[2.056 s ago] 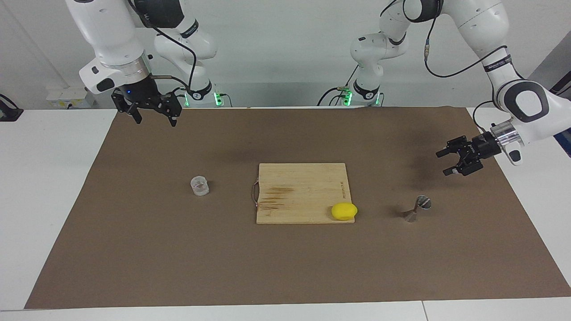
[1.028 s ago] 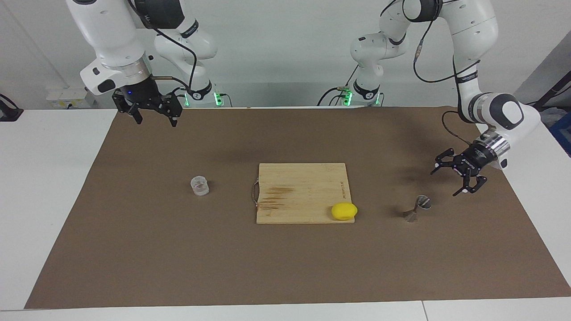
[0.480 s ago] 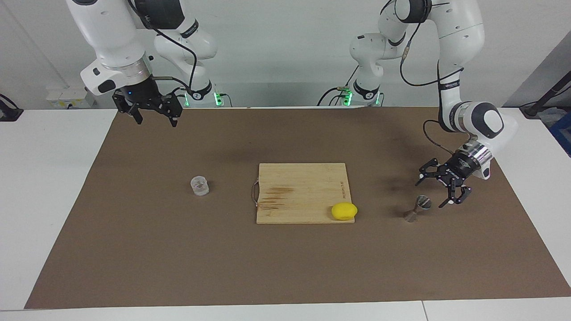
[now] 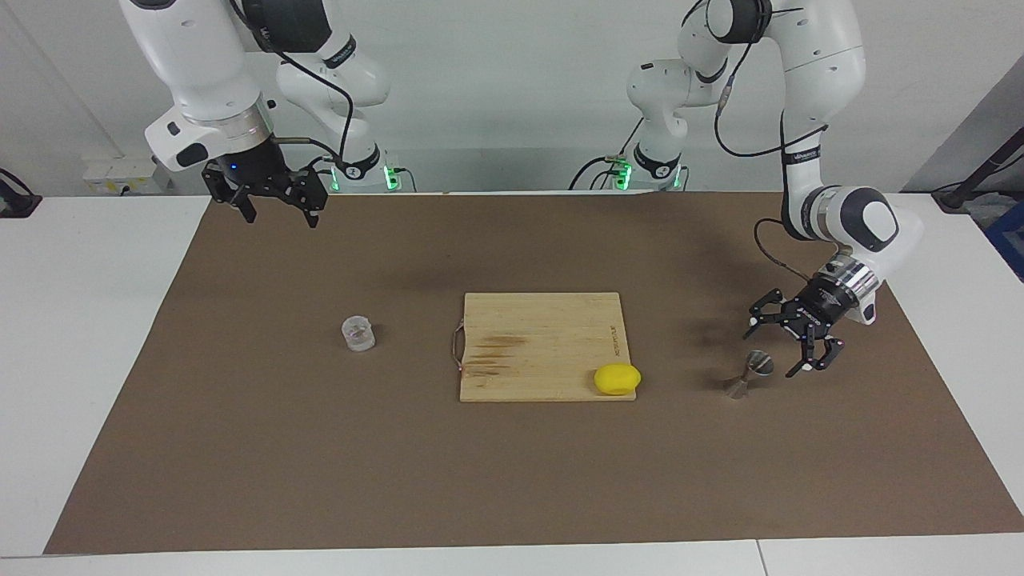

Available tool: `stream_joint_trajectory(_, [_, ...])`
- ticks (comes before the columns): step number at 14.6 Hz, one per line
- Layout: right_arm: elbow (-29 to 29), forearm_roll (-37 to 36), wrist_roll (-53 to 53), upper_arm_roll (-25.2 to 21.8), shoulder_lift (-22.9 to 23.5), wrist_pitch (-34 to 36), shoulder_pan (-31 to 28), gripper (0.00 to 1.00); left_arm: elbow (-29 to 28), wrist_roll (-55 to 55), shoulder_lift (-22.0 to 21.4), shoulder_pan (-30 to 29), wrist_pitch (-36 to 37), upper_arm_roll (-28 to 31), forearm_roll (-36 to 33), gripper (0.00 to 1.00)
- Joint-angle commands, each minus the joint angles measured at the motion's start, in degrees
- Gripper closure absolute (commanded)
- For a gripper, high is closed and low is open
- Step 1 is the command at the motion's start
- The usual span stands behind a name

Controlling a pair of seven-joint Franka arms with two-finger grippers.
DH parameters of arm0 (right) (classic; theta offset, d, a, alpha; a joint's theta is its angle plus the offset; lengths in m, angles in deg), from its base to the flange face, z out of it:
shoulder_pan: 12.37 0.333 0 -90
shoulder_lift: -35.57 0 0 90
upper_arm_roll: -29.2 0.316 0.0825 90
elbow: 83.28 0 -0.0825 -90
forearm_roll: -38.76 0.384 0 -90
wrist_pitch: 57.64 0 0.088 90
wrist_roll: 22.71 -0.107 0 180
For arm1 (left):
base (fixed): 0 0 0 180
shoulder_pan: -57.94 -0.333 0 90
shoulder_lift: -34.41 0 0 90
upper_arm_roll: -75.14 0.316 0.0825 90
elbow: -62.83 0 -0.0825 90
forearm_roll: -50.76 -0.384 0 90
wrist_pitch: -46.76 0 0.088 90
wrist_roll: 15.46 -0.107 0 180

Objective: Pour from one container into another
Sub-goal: 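Reach the left gripper to the small metal cup and grasp it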

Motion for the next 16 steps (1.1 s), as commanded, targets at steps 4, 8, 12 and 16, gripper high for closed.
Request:
stream_joint_trajectory(4, [-1.46, -0.07, 1.42, 0.2, -0.92, -1.07, -0.37, 0.0, 0.62, -0.98, 1.84, 1.65, -1.11, 0.63, 3.44, 0.01])
stream_joint_trajectory(8, [-1.46, -0.07, 0.98, 0.28, -0.92, -1.16, -0.29, 0.0, 0.53, -1.07, 1.84, 1.73, -1.11, 0.63, 3.97, 0.09])
stream_joint_trajectory(12, [-1.46, -0.07, 0.98, 0.28, -0.92, -1.16, -0.2, 0.0, 0.53, -0.98, 1.76, 1.65, -1.11, 0.63, 3.97, 0.14])
stream_joint_trajectory(16, [-1.46, -0.07, 0.89, 0.28, -0.92, -1.16, -0.2, 0.0, 0.53, -0.98, 1.76, 1.56, -1.19, 0.54, 4.06, 0.48])
